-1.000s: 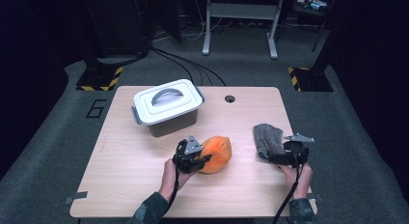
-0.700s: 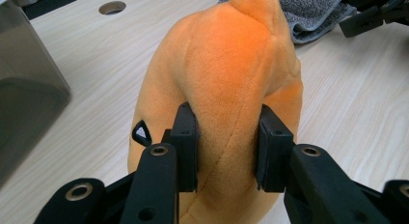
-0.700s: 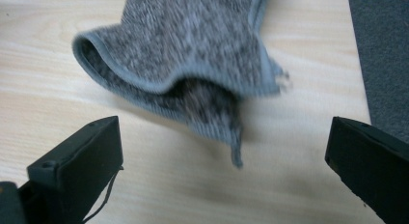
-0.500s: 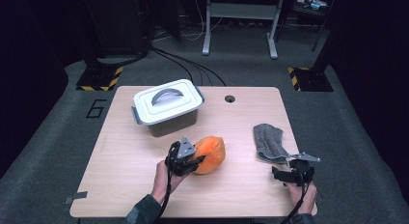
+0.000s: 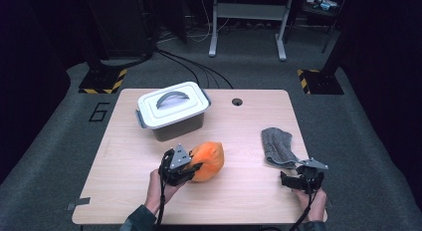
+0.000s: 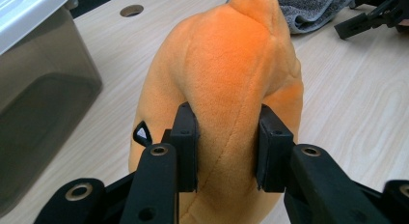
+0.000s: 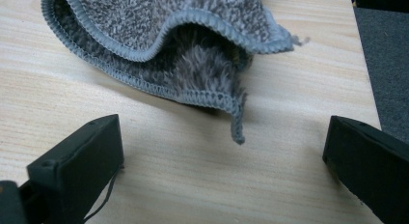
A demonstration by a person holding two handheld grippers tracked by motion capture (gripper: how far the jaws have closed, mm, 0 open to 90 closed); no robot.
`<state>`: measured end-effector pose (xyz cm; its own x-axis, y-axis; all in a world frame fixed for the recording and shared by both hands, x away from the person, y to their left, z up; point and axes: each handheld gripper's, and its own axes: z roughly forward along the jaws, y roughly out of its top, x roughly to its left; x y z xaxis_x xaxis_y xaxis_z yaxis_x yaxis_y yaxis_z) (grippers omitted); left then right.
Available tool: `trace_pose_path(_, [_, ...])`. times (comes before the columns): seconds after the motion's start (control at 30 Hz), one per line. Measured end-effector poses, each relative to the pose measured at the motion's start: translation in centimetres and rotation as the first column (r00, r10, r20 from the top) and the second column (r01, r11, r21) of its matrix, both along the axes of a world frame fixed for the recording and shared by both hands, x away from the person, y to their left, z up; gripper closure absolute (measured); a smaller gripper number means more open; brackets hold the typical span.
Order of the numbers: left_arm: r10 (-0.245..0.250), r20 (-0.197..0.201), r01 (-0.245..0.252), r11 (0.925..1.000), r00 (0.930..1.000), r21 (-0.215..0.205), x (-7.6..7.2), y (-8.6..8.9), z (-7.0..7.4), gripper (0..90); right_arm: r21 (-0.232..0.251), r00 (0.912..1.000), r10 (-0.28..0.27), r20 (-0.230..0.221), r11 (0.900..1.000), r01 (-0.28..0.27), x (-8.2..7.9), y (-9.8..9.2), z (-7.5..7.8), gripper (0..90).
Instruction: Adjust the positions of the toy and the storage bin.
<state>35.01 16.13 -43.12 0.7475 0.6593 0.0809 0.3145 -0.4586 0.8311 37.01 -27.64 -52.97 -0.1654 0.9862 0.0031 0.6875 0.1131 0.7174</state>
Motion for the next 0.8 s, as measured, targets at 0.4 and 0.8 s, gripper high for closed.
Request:
trace_pose_path(0.4, [0.040,0.009,-0.040,0.9991,0.9992,0.012,-1.4,2.6,0.2,66.7,-0.003,1.0000,-0.004,-0.001,1.000,0.004,-0.1,0.0,0.0,0.0])
trace_pose_path(0.8, [0.054,0.015,-0.054,0.9980,0.9984,0.032,-2.4,4.0,0.1,66.7,0.002,1.0000,0.006,0.000,1.000,-0.006,0.0,0.0,0.0,0.0])
